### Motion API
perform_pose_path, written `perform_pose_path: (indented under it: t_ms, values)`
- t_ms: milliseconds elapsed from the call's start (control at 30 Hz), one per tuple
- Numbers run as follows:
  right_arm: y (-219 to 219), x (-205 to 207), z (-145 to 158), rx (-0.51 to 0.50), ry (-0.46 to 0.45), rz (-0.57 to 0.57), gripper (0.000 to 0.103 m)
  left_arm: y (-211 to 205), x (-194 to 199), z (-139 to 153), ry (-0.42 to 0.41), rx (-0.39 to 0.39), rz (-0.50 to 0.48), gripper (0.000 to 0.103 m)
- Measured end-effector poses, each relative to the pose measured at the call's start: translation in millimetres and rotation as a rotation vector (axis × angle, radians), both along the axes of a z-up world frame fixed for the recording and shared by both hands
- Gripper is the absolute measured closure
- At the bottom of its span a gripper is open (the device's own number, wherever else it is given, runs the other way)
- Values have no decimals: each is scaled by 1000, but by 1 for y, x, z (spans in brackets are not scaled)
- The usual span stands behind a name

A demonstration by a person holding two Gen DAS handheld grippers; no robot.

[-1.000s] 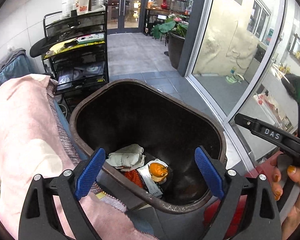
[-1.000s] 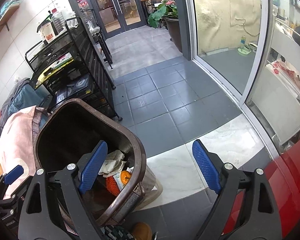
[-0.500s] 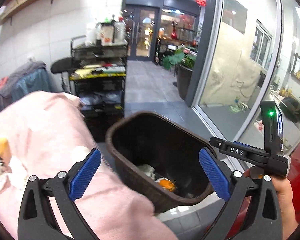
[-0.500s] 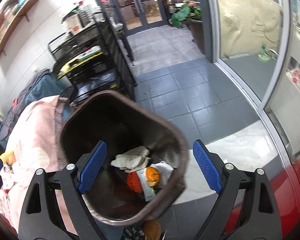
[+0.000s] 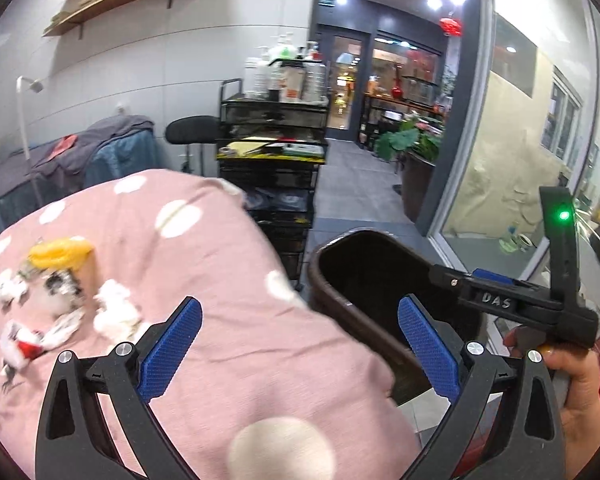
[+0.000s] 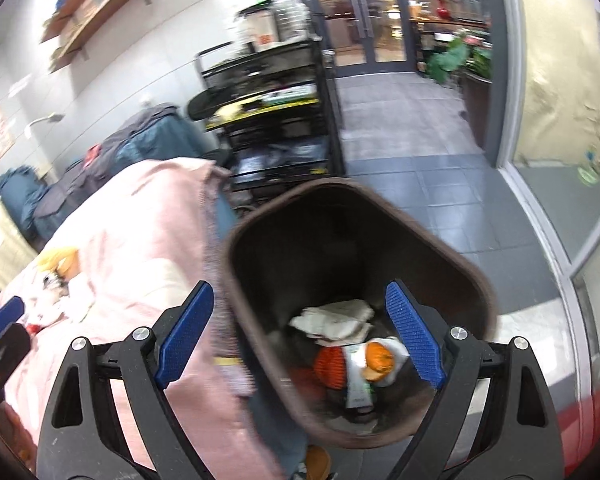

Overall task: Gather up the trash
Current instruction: 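Move both open tools from the bin back over the table, then grasp the white plastic bag with the left tool while the right tool grasps crumpled tissue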

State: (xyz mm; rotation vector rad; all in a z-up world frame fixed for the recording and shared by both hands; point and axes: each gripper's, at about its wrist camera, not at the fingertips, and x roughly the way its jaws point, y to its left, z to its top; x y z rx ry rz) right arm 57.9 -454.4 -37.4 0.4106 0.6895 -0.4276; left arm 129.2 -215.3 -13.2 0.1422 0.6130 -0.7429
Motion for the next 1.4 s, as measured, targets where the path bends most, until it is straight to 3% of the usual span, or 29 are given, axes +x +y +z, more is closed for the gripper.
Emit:
perform_pose_path:
  t_ms: [533,833,1067,1400]
  values:
    - [127,77,-1,36,42,369,16,145,28,-16,8,51,308,6]
    - [204,110,4,15,62,540,16,231,46,-27,62,83,450,6]
    - [248,139,-2,-2,101,639,16,251,74,-37,103,142,455,6]
    - [268,202,-24,-32,246,661,16,227,126,-46,152,185,395,7]
